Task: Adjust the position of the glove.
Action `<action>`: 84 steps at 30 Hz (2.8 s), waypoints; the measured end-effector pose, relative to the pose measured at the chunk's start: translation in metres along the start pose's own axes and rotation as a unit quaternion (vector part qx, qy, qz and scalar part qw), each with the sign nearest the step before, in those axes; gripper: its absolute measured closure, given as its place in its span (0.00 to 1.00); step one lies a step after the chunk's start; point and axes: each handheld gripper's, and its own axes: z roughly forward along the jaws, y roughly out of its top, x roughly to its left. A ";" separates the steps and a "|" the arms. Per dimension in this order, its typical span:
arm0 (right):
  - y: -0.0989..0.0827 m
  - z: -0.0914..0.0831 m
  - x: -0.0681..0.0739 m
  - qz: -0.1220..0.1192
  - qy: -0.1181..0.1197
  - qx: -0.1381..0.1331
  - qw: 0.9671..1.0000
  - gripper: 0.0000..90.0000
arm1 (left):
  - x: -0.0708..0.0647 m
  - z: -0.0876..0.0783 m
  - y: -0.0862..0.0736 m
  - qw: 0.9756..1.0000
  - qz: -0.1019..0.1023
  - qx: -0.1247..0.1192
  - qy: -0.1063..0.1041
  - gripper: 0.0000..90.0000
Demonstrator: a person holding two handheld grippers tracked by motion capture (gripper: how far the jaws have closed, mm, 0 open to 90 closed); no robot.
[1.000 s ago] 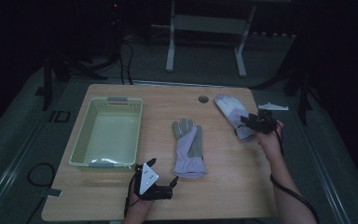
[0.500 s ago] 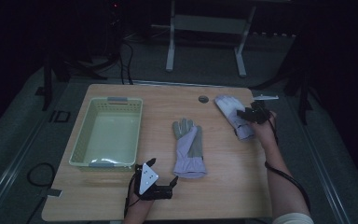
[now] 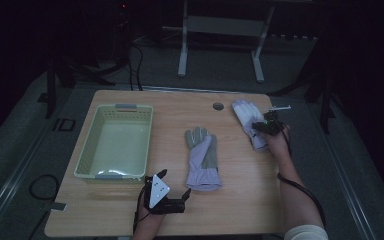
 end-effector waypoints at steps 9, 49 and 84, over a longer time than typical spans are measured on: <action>-0.004 -0.037 0.014 0.016 -0.007 -0.036 0.999 0.88 | 0.000 0.000 0.000 1.000 0.003 0.000 -0.001 0.00; -0.126 -0.103 0.083 0.096 -0.072 -0.047 0.992 0.70 | -0.004 0.000 0.000 1.000 0.018 -0.002 -0.002 0.00; -0.125 -0.097 0.042 -0.044 0.054 -0.006 0.998 0.70 | -0.004 0.000 0.000 1.000 0.019 0.000 -0.003 0.00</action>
